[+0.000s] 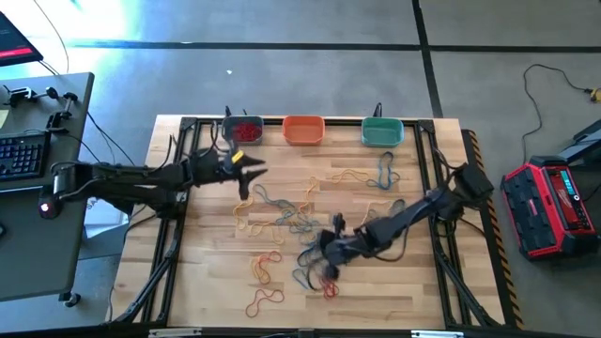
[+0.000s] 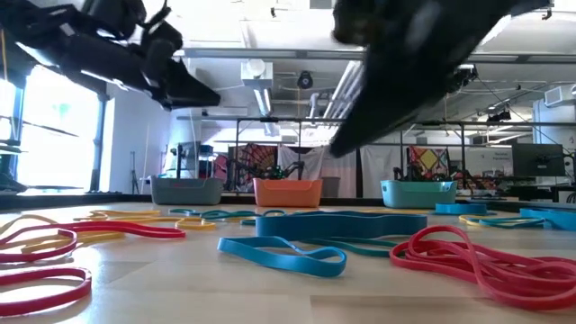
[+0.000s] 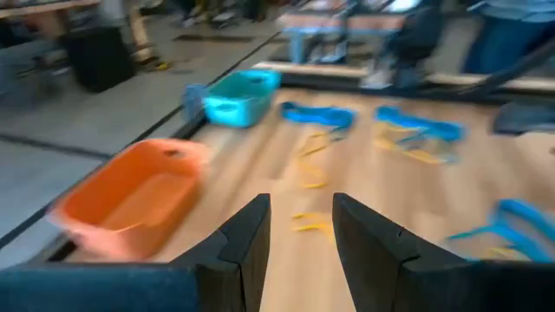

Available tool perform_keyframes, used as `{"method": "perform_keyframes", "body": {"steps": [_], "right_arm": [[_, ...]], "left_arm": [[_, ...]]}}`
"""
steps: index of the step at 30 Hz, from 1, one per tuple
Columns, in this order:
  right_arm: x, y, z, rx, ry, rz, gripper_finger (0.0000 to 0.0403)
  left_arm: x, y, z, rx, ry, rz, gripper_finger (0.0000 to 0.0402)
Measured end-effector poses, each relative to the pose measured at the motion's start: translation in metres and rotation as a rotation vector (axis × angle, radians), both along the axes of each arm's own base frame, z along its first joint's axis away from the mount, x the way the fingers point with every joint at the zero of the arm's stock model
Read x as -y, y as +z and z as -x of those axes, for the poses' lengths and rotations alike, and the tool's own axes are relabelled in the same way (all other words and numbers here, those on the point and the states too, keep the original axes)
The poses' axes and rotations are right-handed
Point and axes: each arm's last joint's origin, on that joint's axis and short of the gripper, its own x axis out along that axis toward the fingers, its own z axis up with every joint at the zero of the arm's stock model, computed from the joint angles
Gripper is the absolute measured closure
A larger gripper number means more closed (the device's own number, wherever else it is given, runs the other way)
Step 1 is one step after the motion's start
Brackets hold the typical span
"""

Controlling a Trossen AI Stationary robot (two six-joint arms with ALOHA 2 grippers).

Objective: Sort rubber bands into baskets
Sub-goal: Put the red rubber band into the blue bin

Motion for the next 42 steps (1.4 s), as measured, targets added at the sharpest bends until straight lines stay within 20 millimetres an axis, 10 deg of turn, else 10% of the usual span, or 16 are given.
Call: {"method": "perform_keyframes", "body": {"steps": [14,33,42], "right_arm": [[-0.045,-0.011,0.024,-0.151,-0.026,-0.28,0.0273],[-0.041,-0.035,0.017,-0.237,-0.106,-0.351,0.0279],[-0.04,-0.03,0.012,-0.254,-0.038,-0.311,0.0386]], "left_arm": [[0.064,-0.014,0.004,0.132,-0.236,0.036,0.0282],[0.073,-0.015,0.005,0.115,-0.247,0.01,0.0282],[0.073,-0.016,0.005,0.105,-0.244,0.013,0.0282]]}}
